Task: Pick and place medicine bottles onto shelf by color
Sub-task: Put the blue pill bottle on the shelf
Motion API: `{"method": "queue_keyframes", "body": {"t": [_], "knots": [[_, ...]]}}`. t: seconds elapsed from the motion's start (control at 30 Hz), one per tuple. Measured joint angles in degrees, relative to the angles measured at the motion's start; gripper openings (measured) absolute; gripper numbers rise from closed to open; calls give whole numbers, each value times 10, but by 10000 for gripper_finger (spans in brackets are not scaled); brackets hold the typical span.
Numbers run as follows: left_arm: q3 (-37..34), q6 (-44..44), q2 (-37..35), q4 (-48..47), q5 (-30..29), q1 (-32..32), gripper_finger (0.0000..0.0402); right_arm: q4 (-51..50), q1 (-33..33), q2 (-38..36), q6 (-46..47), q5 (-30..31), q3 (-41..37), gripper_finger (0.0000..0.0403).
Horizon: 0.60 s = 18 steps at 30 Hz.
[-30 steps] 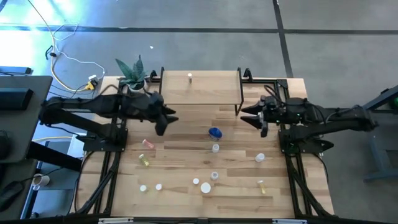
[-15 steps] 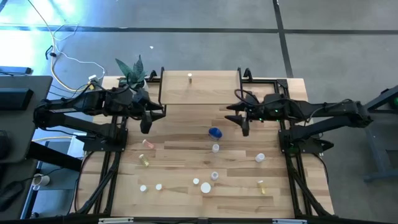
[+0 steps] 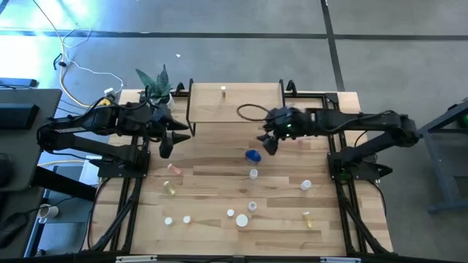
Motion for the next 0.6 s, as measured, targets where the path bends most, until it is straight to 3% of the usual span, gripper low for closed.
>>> {"method": "queue_keyframes", "body": {"t": [0.17,0.6], "knots": [[0,0,0,-16,3,0,184,-21,1,55,62,-7,4,265],[0,-1,0,-14,18,0,184,-19,4,161,120,-105,4,266]]}}
